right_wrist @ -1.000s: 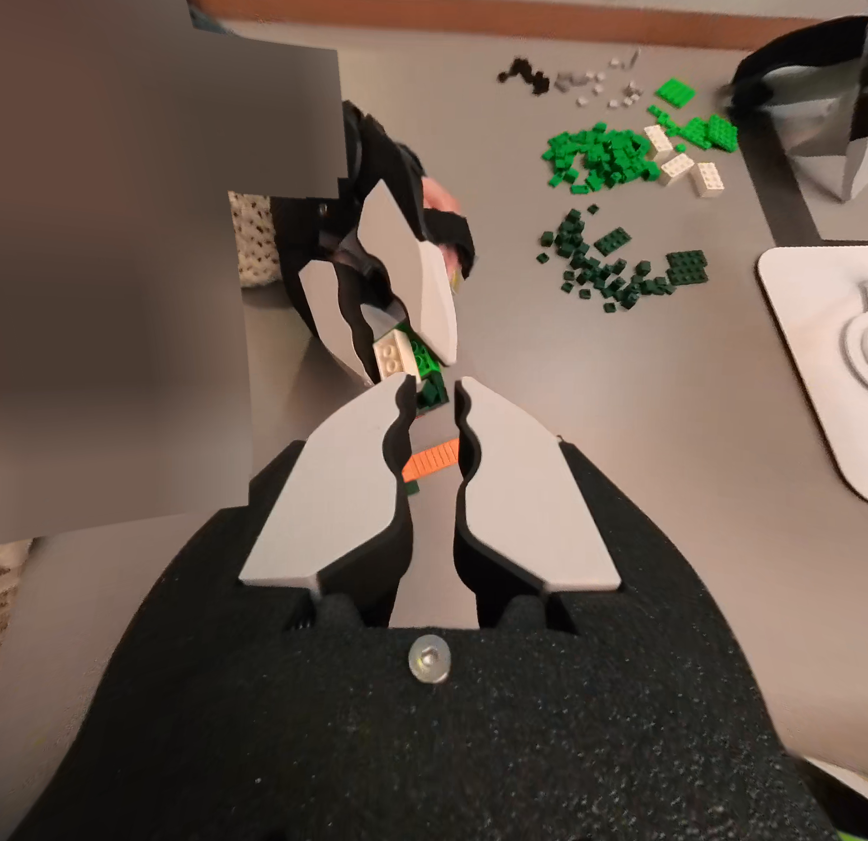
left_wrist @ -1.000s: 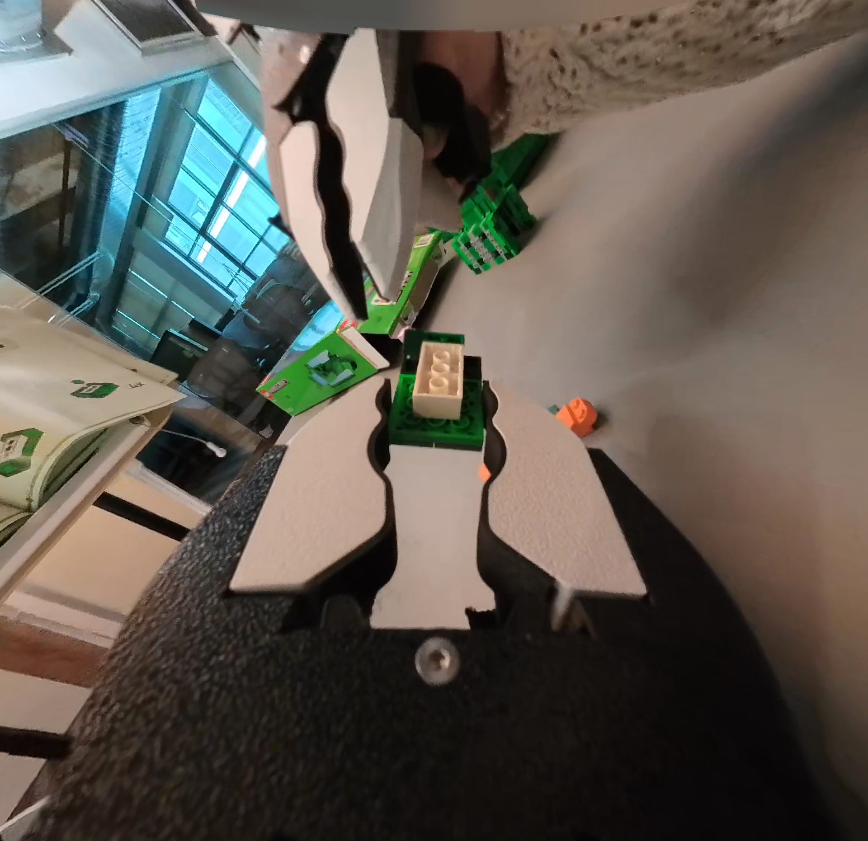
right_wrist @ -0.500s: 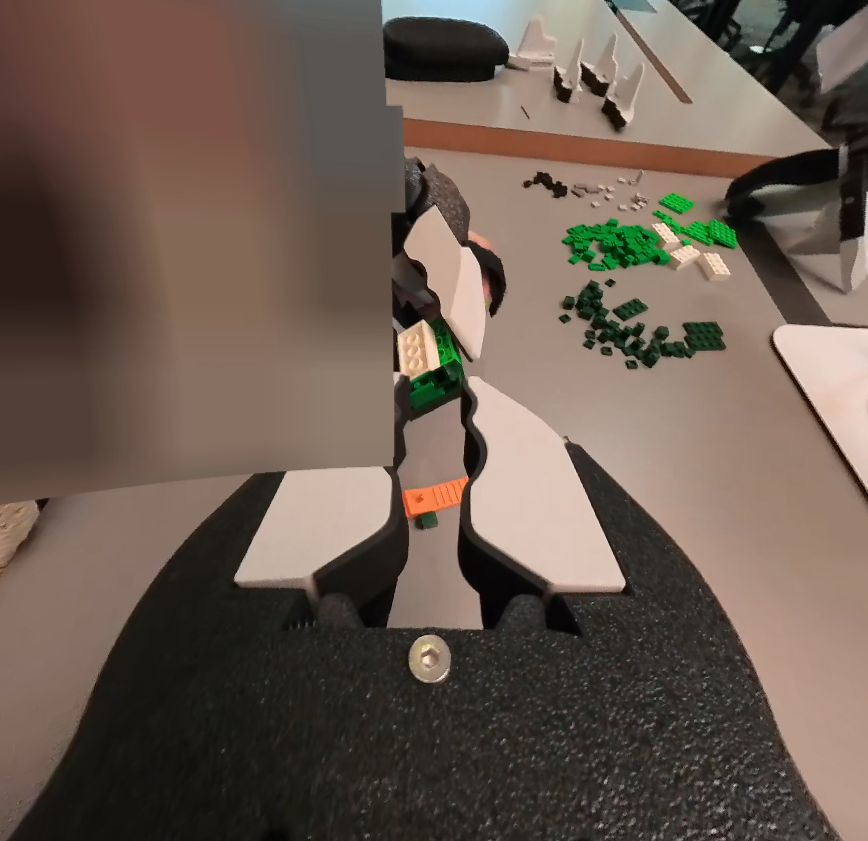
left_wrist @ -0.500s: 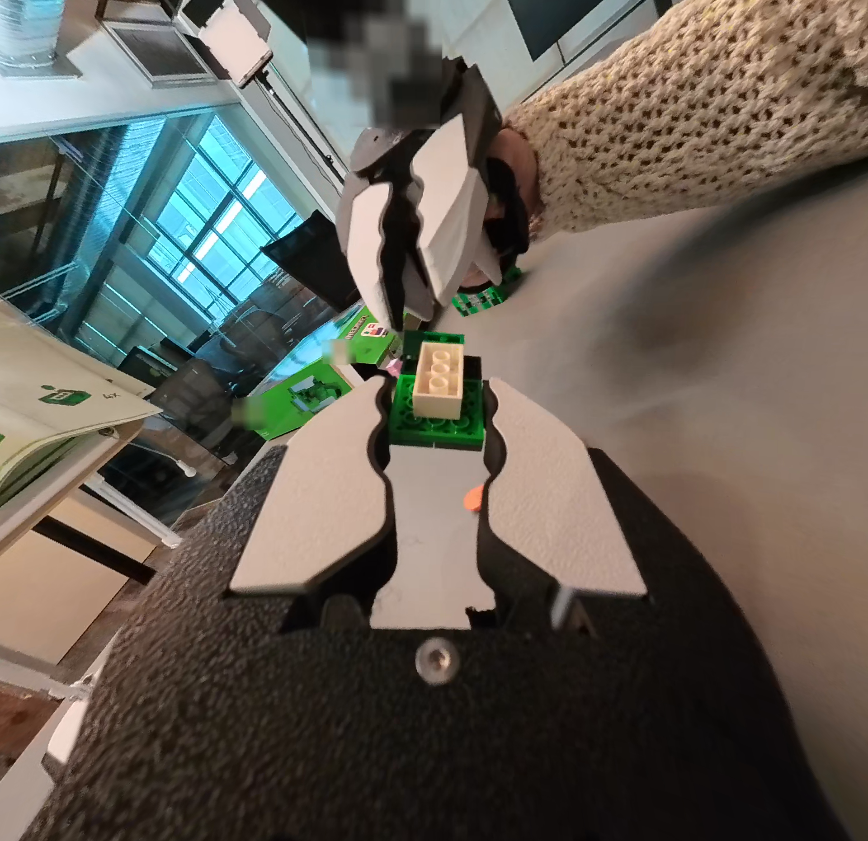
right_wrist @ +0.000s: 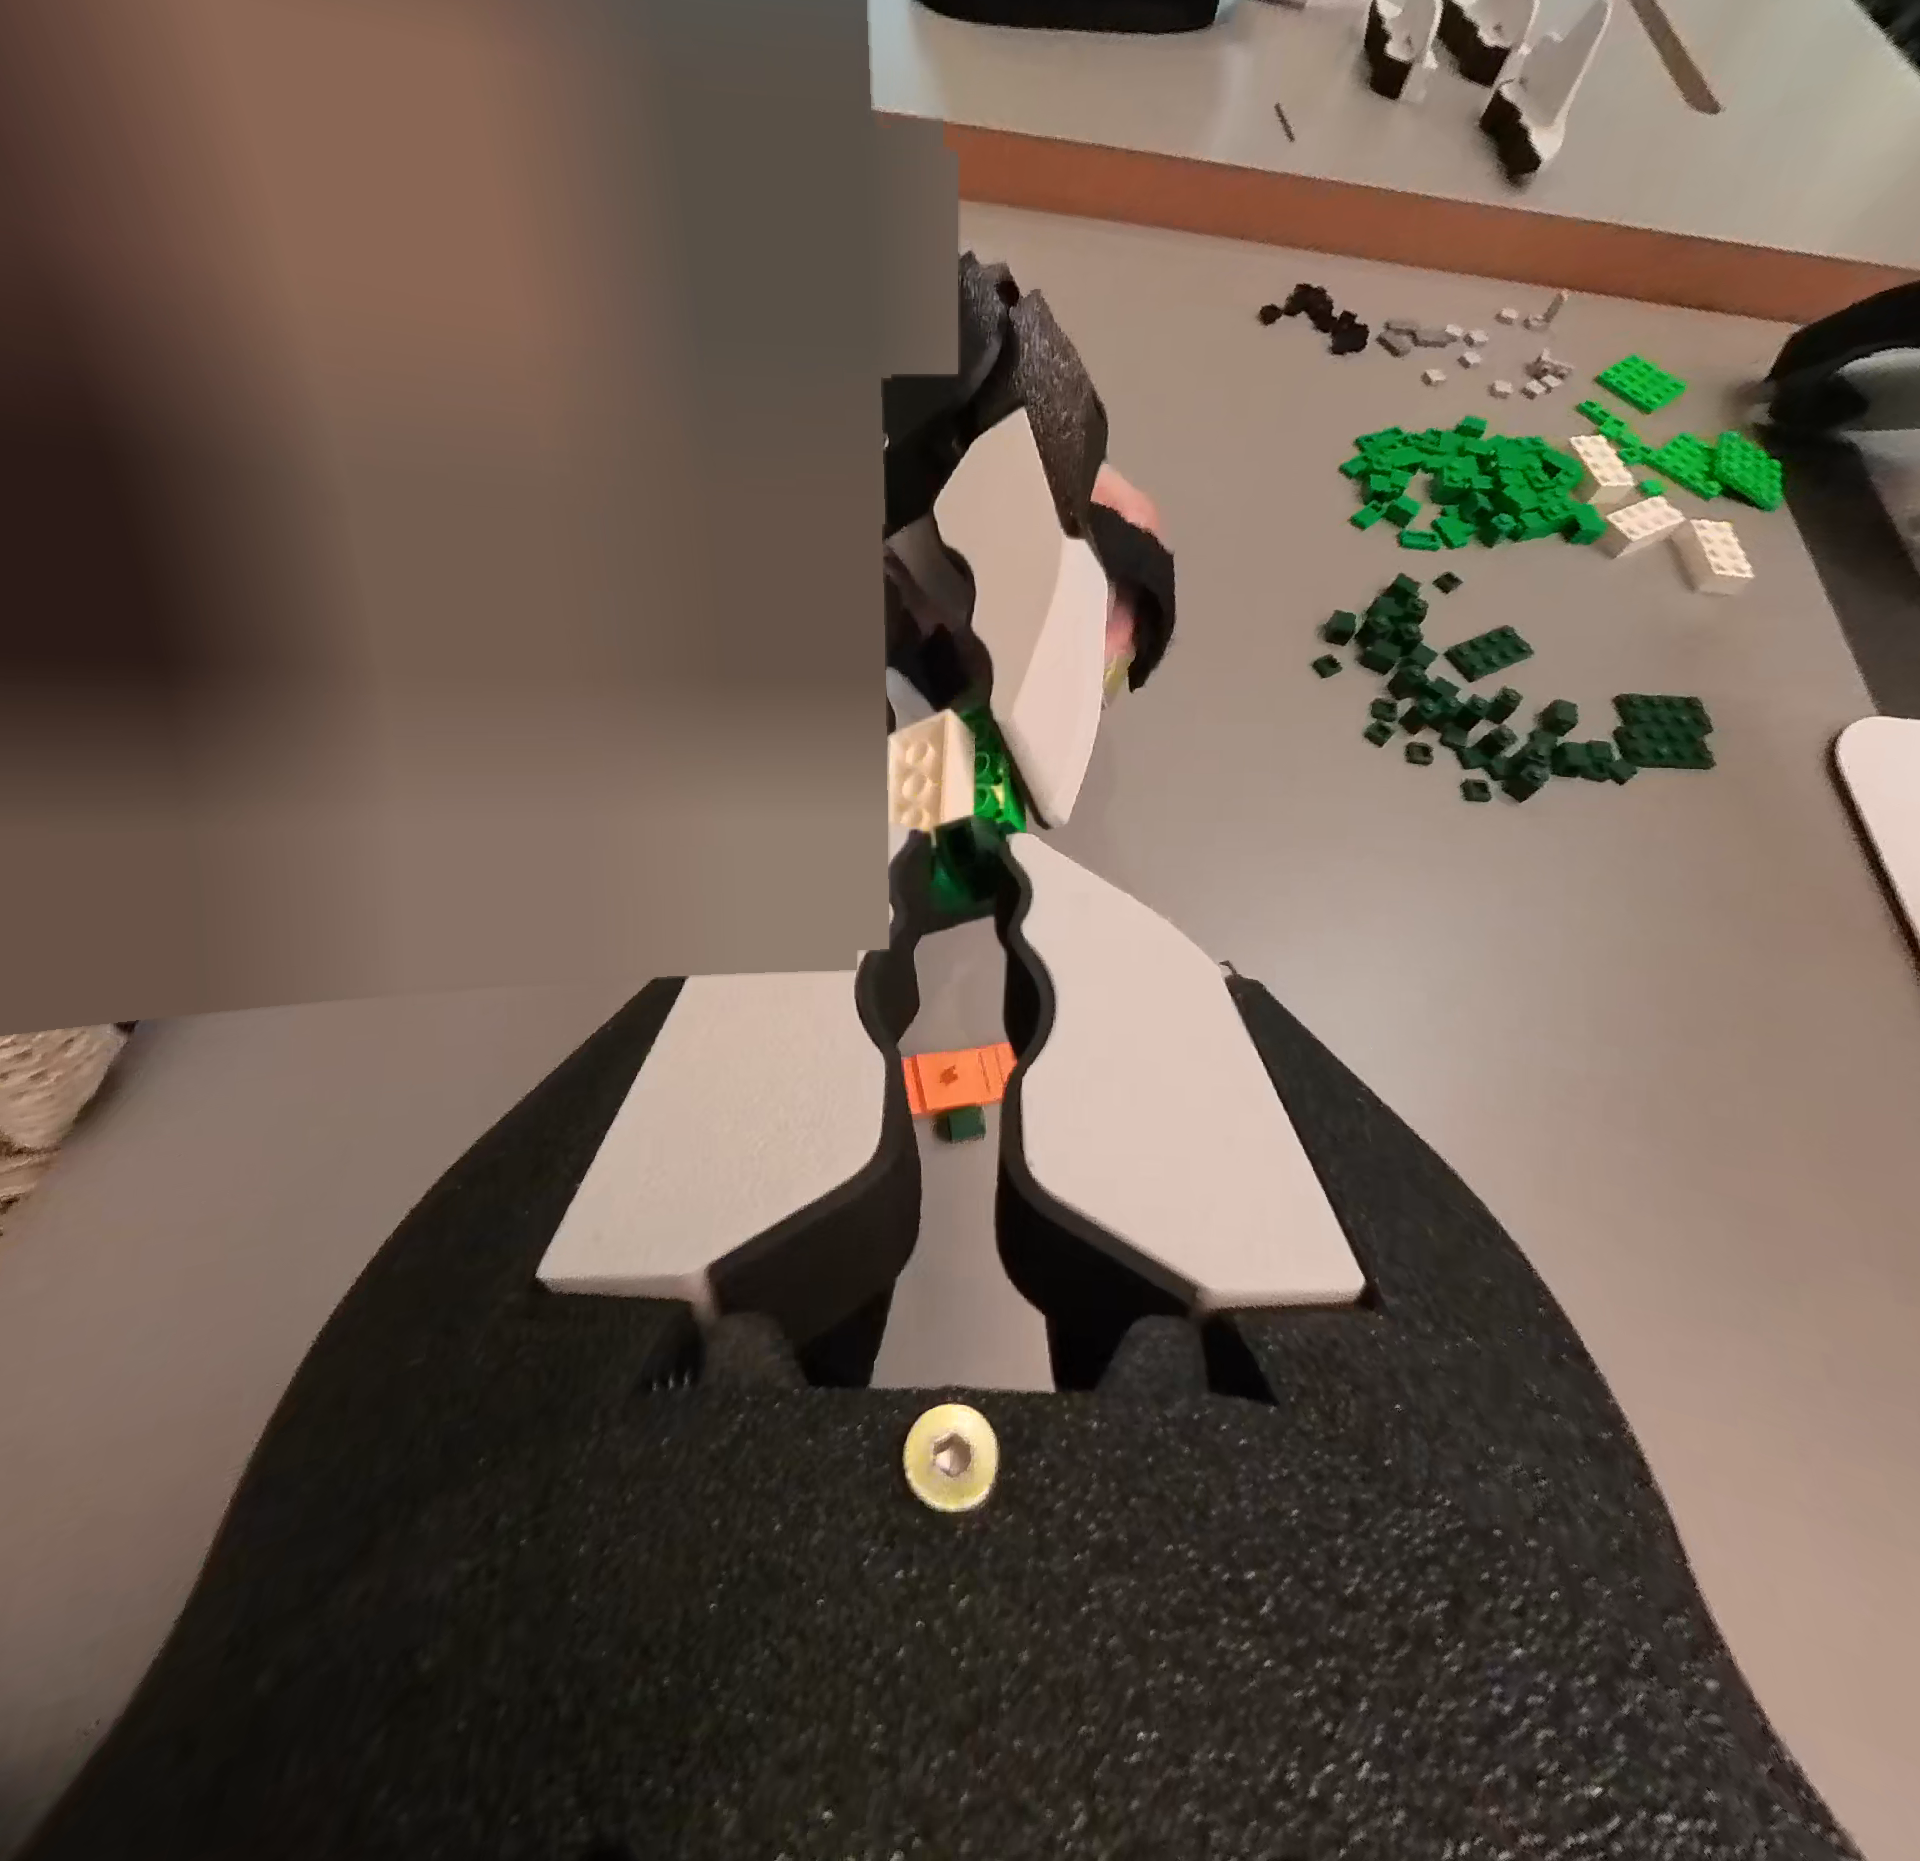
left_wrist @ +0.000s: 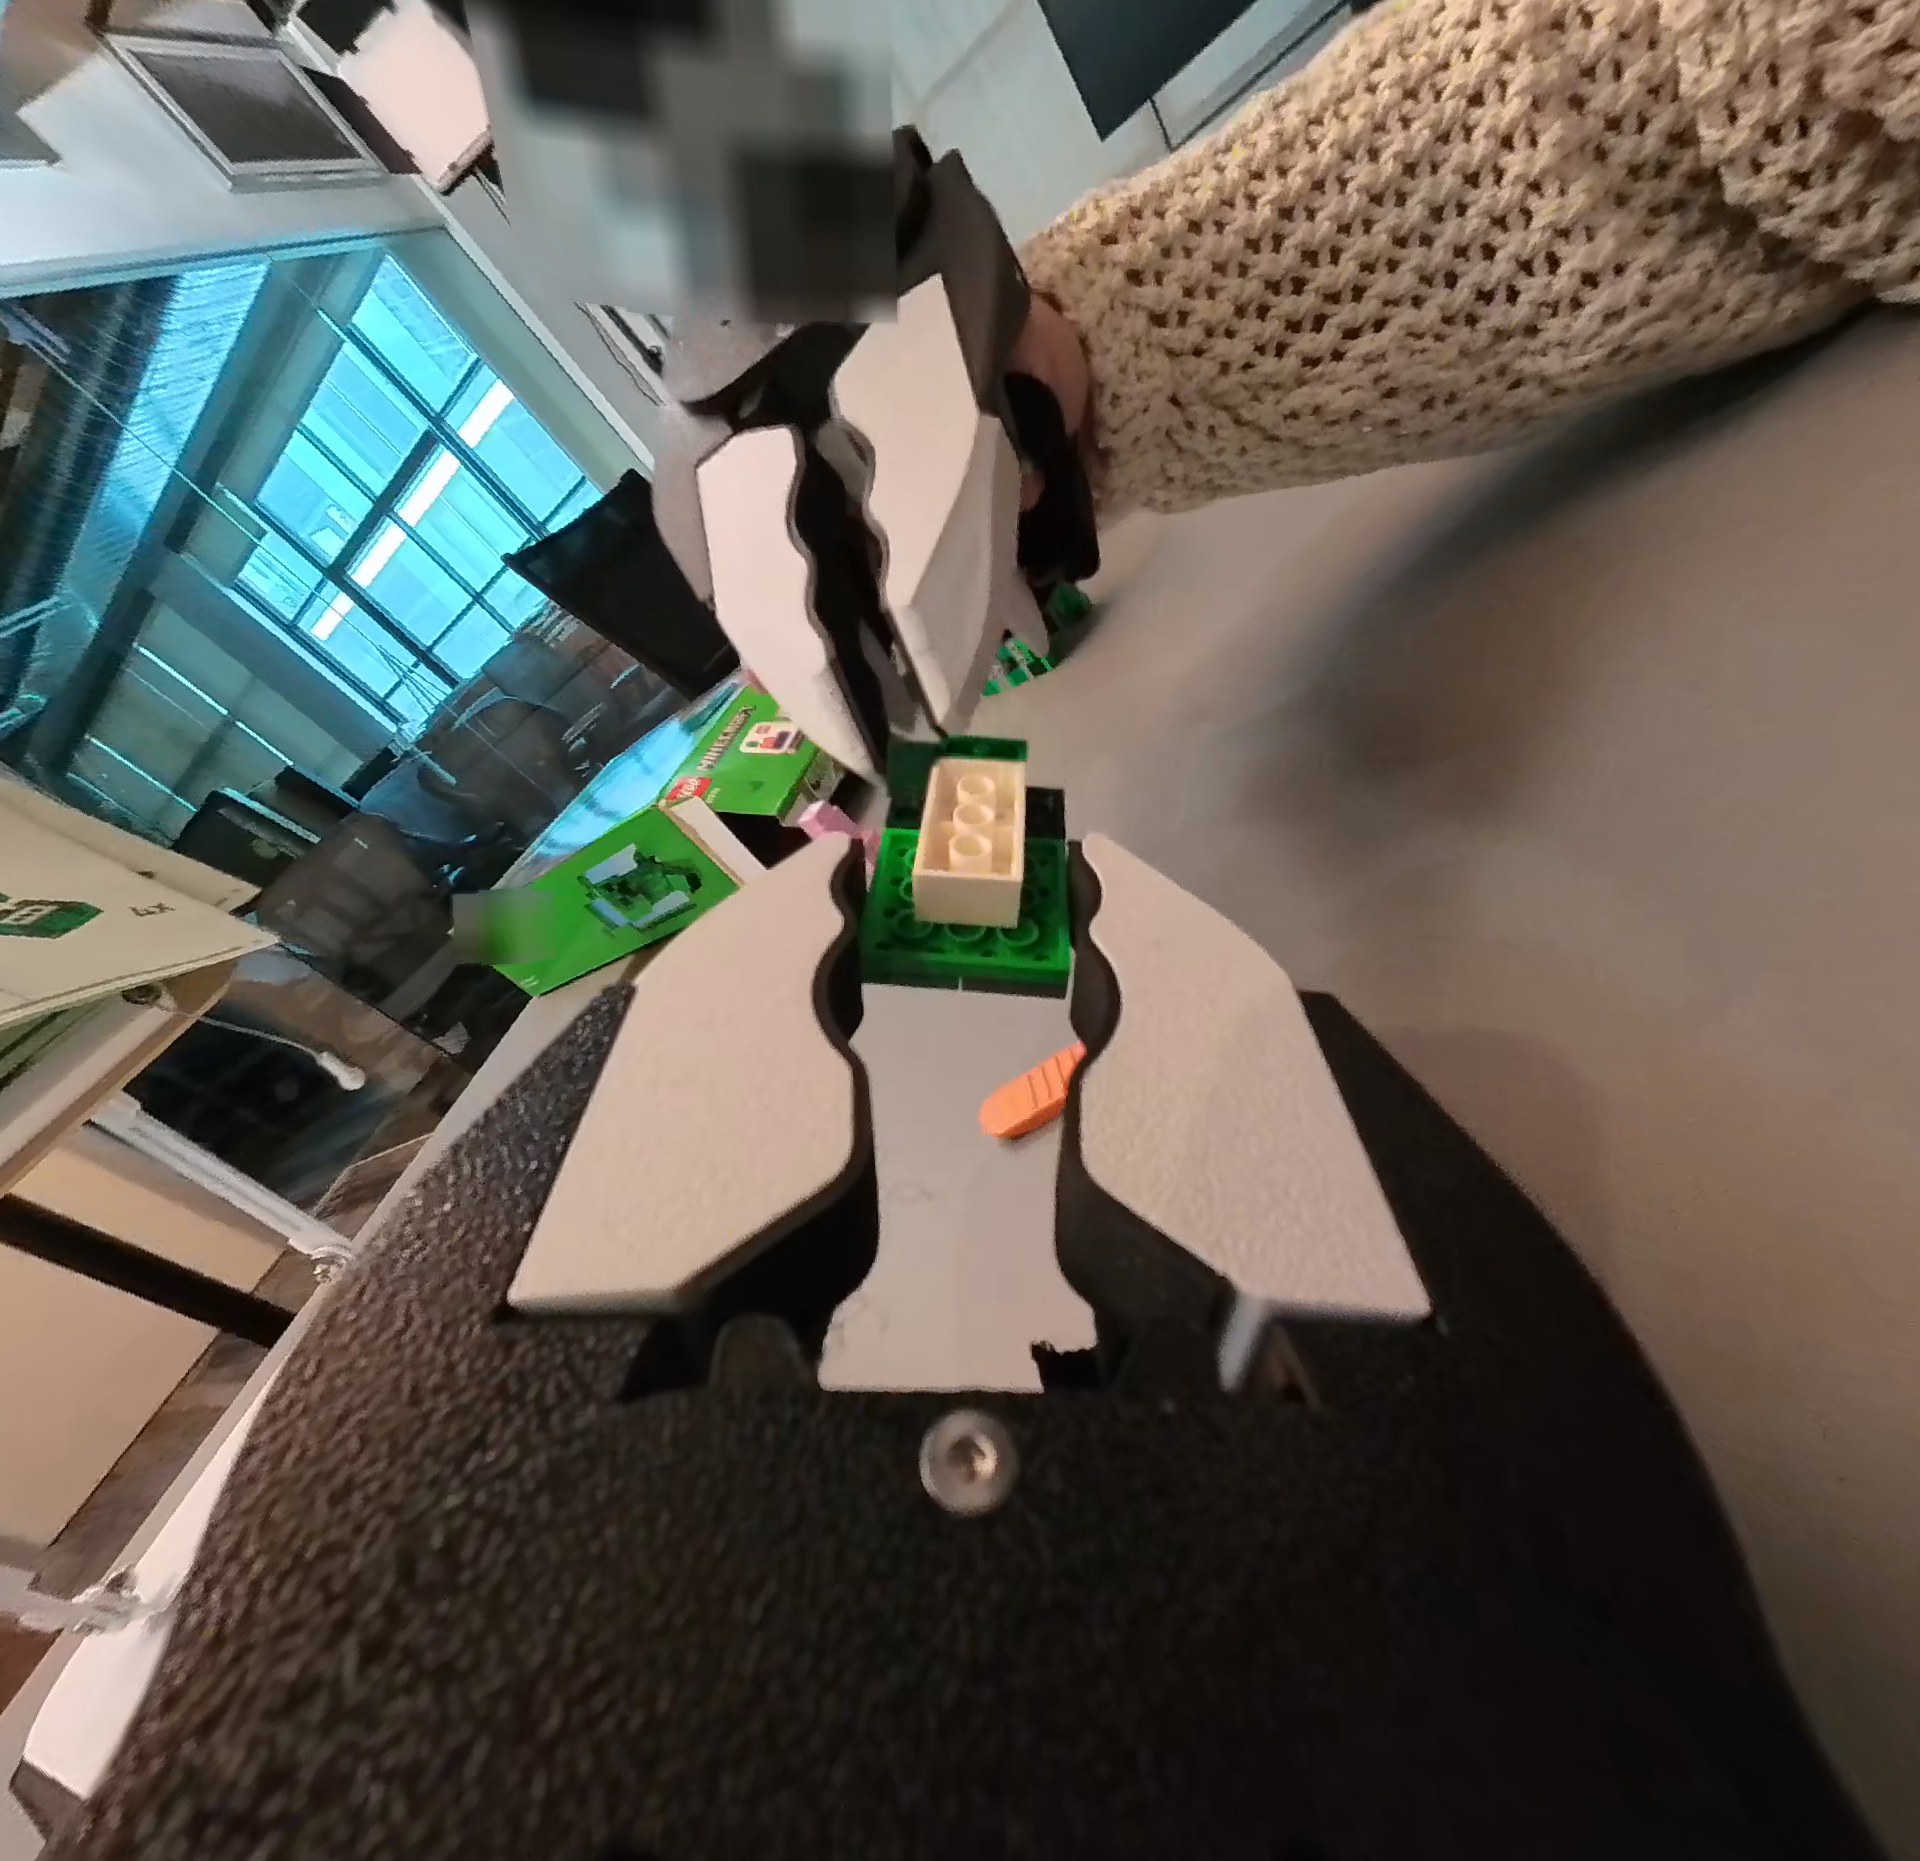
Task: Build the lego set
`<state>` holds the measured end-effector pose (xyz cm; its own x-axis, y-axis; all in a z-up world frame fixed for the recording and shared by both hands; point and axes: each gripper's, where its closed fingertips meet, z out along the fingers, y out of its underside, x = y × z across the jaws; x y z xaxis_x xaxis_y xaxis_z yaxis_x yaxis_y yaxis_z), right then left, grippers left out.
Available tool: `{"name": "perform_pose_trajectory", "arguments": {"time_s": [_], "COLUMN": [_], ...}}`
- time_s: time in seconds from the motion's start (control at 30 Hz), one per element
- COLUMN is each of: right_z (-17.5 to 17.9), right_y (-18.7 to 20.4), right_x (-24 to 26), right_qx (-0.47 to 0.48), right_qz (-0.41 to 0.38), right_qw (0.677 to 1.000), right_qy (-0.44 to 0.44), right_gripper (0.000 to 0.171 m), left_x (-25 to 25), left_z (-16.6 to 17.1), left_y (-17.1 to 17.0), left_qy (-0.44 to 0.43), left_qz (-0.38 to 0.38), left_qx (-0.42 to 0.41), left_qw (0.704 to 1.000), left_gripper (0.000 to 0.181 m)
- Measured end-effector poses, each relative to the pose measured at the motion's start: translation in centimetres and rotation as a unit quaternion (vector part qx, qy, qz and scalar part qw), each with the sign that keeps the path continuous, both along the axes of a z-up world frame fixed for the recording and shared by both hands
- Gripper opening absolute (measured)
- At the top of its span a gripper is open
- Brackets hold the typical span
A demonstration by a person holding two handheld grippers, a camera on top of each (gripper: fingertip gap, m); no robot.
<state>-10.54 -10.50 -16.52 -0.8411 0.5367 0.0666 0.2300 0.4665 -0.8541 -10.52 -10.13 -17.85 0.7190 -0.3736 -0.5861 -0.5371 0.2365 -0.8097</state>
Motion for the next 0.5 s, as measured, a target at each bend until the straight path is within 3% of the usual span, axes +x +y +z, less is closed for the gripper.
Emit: {"name": "perform_pose_trajectory", "arguments": {"time_s": [0.03, 0.5], "right_z": [-0.18, -0.6], "right_y": [0.03, -0.08], "right_x": [-0.01, 0.03], "right_qx": [0.004, 0.045], "right_qz": [-0.001, -0.009], "right_qw": [1.0, 0.999], "right_qy": [-0.004, 0.001], "right_gripper": [0.009, 0.007], "left_x": [0.09, 0.22], "left_z": [-0.13, -0.74], "left_y": [0.02, 0.24], "left_qy": [0.005, 0.016], "left_qz": [0.0, 0.003], "left_qx": [-0.002, -0.015], "left_qw": [1.0, 1.0], "left_gripper": [0.036, 0.036]}}
